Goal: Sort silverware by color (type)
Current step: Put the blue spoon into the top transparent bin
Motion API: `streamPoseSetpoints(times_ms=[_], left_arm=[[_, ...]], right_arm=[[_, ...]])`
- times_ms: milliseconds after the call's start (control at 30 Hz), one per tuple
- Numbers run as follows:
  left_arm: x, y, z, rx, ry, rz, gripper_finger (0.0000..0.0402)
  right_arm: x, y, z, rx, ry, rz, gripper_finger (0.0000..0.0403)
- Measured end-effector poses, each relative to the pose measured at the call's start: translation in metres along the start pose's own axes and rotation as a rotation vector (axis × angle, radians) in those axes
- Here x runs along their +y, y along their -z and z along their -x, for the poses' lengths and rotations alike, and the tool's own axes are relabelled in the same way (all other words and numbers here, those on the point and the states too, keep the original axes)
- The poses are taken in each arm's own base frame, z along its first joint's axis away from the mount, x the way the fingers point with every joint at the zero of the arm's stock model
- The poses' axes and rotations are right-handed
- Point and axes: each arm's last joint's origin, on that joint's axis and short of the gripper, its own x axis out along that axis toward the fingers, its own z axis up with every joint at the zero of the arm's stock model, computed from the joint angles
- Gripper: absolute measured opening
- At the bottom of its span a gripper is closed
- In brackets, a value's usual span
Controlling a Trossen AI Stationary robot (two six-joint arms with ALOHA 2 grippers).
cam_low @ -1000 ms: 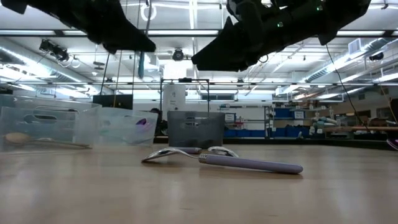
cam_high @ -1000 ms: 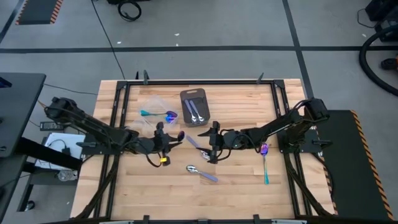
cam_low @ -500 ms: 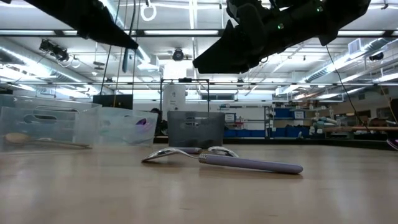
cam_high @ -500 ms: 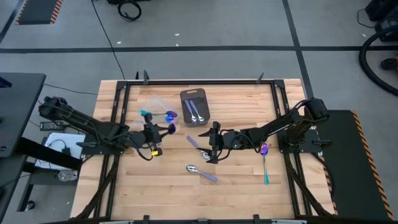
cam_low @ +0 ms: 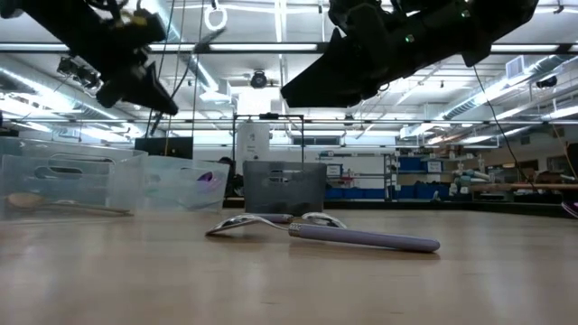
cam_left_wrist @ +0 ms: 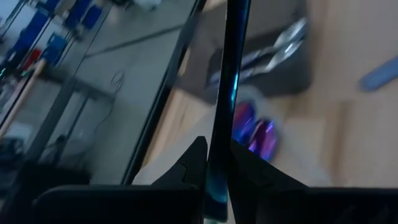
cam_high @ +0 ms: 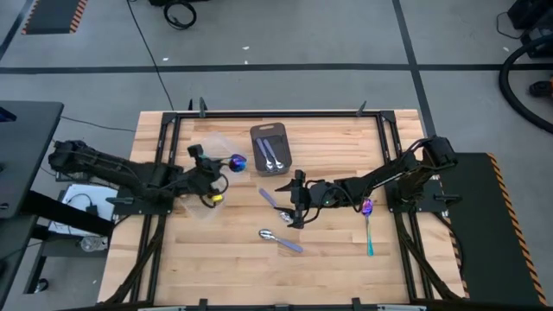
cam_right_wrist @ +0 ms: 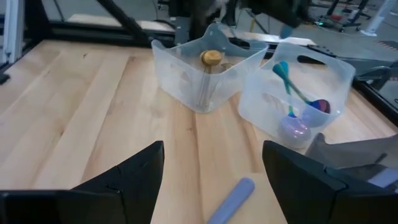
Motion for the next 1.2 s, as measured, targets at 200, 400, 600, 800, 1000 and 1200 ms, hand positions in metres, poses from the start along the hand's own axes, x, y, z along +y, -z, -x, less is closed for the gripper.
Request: streamPoseSetpoints(times_ms=[200,400,600,800,1000,1200], left_arm=[[0.012,0.013,-0.012,0.138,-0.060,-0.036,0.0044],[0.021,0.017,-0.020,0.196,-0.052,-0.026,0.0044],[0.025,0.019,-0.024,0.218,-0.054,-0.092,0.0045],[0.026,0.023,-0.029,0.273,-0.045,-0.215,0.0045],[0.023,0.033,-0.044,0.415,0.009,-0.311,0.0045],[0.028,0.036,-0.049,0.563,0.065,-0.380,0.0045]], right_arm=[[0.001,0.000,0.000,0.004,-0.029,0.007,0.0281],[0.001,0.000,0.000,0.004,-0.043,0.015,0.0281],[0.001,0.000,0.000,0.004,-0.044,0.015,0.0281],[0.001,0.001,0.000,0.004,-0.044,0.015,0.0281],[0.001,0.000,0.000,0.002,-0.044,0.015,0.0281],[0.001,0.000,0.000,-0.002,-0.044,0.014,0.0281]])
